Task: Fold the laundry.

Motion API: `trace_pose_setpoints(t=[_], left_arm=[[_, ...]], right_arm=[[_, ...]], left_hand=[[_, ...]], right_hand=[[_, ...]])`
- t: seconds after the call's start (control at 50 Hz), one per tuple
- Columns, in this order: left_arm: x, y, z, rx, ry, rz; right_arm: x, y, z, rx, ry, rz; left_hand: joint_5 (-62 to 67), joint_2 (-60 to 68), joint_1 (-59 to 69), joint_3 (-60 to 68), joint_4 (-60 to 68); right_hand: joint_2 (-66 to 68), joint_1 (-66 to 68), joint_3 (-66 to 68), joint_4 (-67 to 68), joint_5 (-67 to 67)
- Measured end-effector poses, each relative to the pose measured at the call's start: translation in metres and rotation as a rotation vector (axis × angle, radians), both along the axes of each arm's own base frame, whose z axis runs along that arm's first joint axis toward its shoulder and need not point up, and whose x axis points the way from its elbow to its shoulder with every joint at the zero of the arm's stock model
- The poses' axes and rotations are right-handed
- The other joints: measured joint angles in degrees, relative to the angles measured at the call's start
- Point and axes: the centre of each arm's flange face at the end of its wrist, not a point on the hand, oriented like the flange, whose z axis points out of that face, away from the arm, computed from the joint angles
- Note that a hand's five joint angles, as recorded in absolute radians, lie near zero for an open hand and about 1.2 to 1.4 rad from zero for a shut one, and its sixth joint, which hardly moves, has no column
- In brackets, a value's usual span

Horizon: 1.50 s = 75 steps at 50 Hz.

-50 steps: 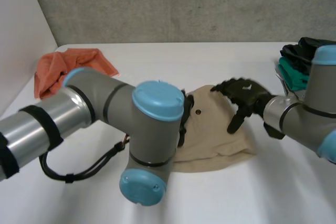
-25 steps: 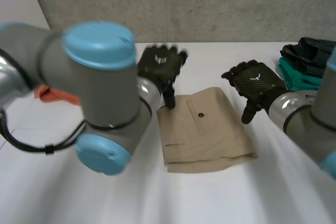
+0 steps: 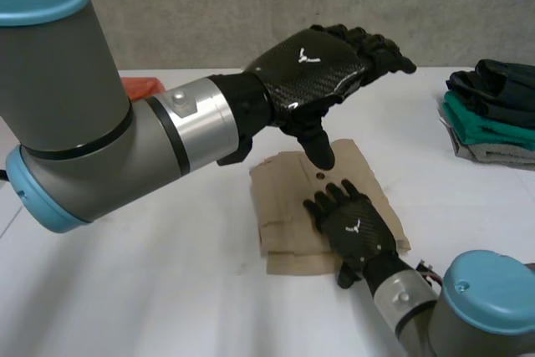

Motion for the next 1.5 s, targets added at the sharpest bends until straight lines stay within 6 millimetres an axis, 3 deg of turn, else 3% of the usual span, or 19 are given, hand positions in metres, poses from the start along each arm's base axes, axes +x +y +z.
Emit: trace_pose_setpoints(t=[0.22,0.38,0.42,0.48,0.5,0.56,0.68,0.76,0.82,0.84,0.92,0.98,1.04,1.14,1.18,1.26,1.3,1.4,1.5], left_arm=[[0.001,0.001,-0.005,0.015,-0.011,0.014],[0.003,0.003,-0.006,0.019,-0.014,0.016],[0.003,0.004,-0.006,0.022,-0.016,0.015],[0.004,0.005,-0.007,0.024,-0.019,0.014],[0.004,0.005,-0.007,0.024,-0.019,0.014],[0.005,0.006,-0.006,0.021,-0.017,0.015],[0.007,0.006,0.005,-0.006,0.004,0.021],[0.010,0.008,0.018,-0.041,0.033,0.031],[0.012,0.009,0.028,-0.065,0.055,0.043],[0.013,0.009,0.033,-0.078,0.069,0.052],[0.017,0.011,0.046,-0.101,0.109,0.073],[0.018,0.012,0.051,-0.098,0.128,0.079],[0.019,0.012,0.051,-0.085,0.137,0.080],[0.019,0.011,0.047,-0.067,0.133,0.079],[0.018,0.011,0.043,-0.057,0.125,0.080],[0.017,0.009,0.036,-0.040,0.110,0.081],[0.017,0.008,0.029,-0.028,0.098,0.081],[0.014,0.004,0.014,0.004,0.068,0.083],[0.012,0.001,0.002,0.029,0.046,0.086]], right_arm=[[0.015,-0.047,0.007,-0.201,-0.015,-0.075],[0.024,-0.063,0.010,-0.221,-0.030,-0.083],[0.024,-0.064,0.011,-0.220,-0.032,-0.083],[0.025,-0.065,0.013,-0.221,-0.040,-0.083],[0.025,-0.065,0.013,-0.221,-0.040,-0.083],[0.027,-0.068,0.019,-0.239,-0.054,-0.079],[0.031,-0.106,0.075,-0.378,-0.133,-0.113],[0.020,-0.147,0.132,-0.485,-0.176,-0.179],[0.009,-0.167,0.159,-0.529,-0.189,-0.216],[-0.002,-0.185,0.180,-0.564,-0.200,-0.249],[-0.037,-0.226,0.218,-0.633,-0.240,-0.303],[-0.064,-0.250,0.236,-0.674,-0.267,-0.307],[-0.106,-0.280,0.247,-0.711,-0.279,-0.290],[-0.155,-0.311,0.234,-0.703,-0.249,-0.259],[-0.186,-0.329,0.210,-0.669,-0.214,-0.235],[-0.217,-0.347,0.162,-0.592,-0.165,-0.182],[-0.236,-0.355,0.127,-0.540,-0.139,-0.148],[-0.263,-0.359,0.071,-0.461,-0.111,-0.101],[-0.273,-0.355,0.043,-0.416,-0.098,-0.064]], left_hand=[[0.00,0.00,0.00,0.00,0.00],[0.00,0.00,0.00,0.00,0.00],[0.00,0.00,0.00,0.00,0.00],[0.00,0.00,0.00,0.00,0.00],[0.00,0.00,0.00,0.00,0.00],[0.00,0.00,0.00,0.00,0.00],[0.00,0.00,0.00,0.00,0.00],[0.00,0.00,0.00,0.00,0.00],[0.00,0.00,0.00,0.00,0.00],[0.00,0.00,0.00,0.00,0.00],[0.00,0.00,0.00,0.00,0.00],[0.00,0.00,0.00,0.00,0.00],[0.00,0.00,0.00,0.00,0.00],[0.00,0.00,0.00,0.00,0.00],[0.00,0.00,0.00,0.00,0.00],[0.00,0.00,0.00,0.00,0.00],[0.00,0.00,0.00,0.00,0.00],[0.00,0.00,0.00,0.00,0.00],[0.00,0.00,0.00,0.00,0.00]], right_hand=[[0.00,0.00,0.00,0.00,-0.06],[0.59,0.64,0.52,0.53,0.41],[10.01,9.03,9.29,9.25,7.68],[39.21,34.46,38.41,38.39,33.14],[39.21,34.46,38.41,38.39,33.14],[53.88,46.40,54.05,54.86,48.47],[54.50,48.05,54.71,56.85,49.29],[54.69,48.08,55.08,56.87,49.29],[54.69,48.08,55.18,56.87,49.66],[54.69,48.08,55.21,56.87,50.31],[54.77,48.08,55.33,56.88,50.34],[54.80,48.08,55.46,56.90,50.34],[54.94,48.08,55.46,56.91,50.34],[54.94,48.08,55.46,56.91,50.34],[54.94,48.08,55.46,56.92,50.35],[54.94,48.03,55.46,56.92,50.39],[54.94,48.03,55.46,56.95,50.39],[55.05,48.03,55.46,57.03,50.38],[55.53,48.03,56.32,57.38,50.37]])
